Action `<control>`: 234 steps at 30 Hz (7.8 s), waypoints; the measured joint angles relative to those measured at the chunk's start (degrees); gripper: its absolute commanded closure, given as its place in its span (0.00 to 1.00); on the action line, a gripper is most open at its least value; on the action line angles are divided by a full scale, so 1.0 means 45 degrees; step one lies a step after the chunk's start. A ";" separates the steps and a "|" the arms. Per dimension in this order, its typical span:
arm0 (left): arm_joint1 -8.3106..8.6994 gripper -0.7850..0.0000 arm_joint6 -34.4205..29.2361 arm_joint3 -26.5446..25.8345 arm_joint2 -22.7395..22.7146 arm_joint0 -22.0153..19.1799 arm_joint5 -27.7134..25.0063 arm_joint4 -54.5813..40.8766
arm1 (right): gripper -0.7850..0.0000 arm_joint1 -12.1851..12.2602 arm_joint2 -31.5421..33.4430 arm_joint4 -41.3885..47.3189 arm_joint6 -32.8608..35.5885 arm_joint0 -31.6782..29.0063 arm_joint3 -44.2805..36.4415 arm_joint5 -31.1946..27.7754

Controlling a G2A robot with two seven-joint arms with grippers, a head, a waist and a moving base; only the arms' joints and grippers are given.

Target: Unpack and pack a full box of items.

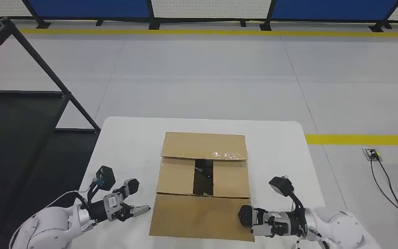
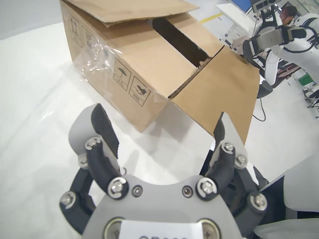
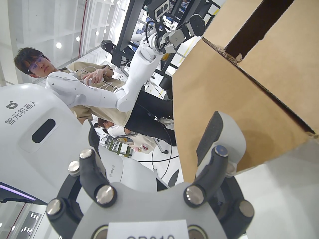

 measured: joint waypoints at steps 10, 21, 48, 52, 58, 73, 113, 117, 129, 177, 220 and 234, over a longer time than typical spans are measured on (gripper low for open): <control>-0.0060 0.00 0.1668 0.0479 0.1063 -0.0496 0.1111 0.2629 | 0.00 0.0599 -0.0922 0.0260 -0.0375 0.0635 0.0105 -0.0375; -0.0029 0.00 0.2371 0.1023 0.1508 -0.0833 0.1352 0.3157 | 0.00 0.0776 -0.0962 0.1213 -0.0696 0.0644 0.0488 -0.0694; -0.0030 0.00 0.2367 0.1020 0.1505 -0.0831 0.1350 0.3155 | 0.00 0.0179 -0.1735 0.1730 -0.6773 0.2104 0.0053 0.6037; -0.0030 0.00 0.2367 0.1020 0.1506 -0.0831 0.1350 0.3155 | 0.00 -0.0011 -0.2074 0.2082 -0.7275 0.2608 0.0496 0.7000; -0.0030 0.00 0.2367 0.1020 0.1506 -0.0831 0.1350 0.3155 | 0.00 -0.0276 -0.2407 0.1842 -0.8706 0.3138 0.1054 0.7681; -0.0030 0.00 0.2367 0.1020 0.1506 -0.0831 0.1350 0.3155 | 0.00 -0.1227 -0.3482 0.2230 -1.1942 0.4824 0.1602 0.6303; -0.0030 0.00 0.2367 0.1020 0.1506 -0.0831 0.1350 0.3155 | 0.00 -0.4904 -0.7814 0.3205 -1.3635 1.1735 0.9952 0.9363; -0.0030 0.00 0.2367 0.1020 0.1506 -0.0831 0.1350 0.3155 | 0.00 -0.5266 -0.8062 0.3039 -1.3340 1.2113 1.0785 0.9920; -0.0030 0.00 0.2367 0.1020 0.1506 -0.0831 0.1350 0.3155 | 0.00 -0.5931 -0.7781 0.3025 -1.2786 1.2400 1.2203 0.9248; 0.0767 0.00 0.3371 0.1468 -0.1624 0.0208 0.0816 -0.2009 | 0.00 -0.5120 -0.7035 -0.0865 -0.4131 1.0522 0.8723 0.9496; 0.0985 0.00 0.4446 0.0396 -0.1967 0.0713 0.1928 -0.1355 | 0.00 -0.7185 -0.7546 0.2517 -0.5970 1.0805 0.9081 0.6875; 0.1060 0.00 0.4078 -0.0342 -0.2076 0.1175 0.2674 -0.2011 | 0.00 -0.9303 -0.9155 0.2998 -0.6759 1.2152 1.1970 0.5336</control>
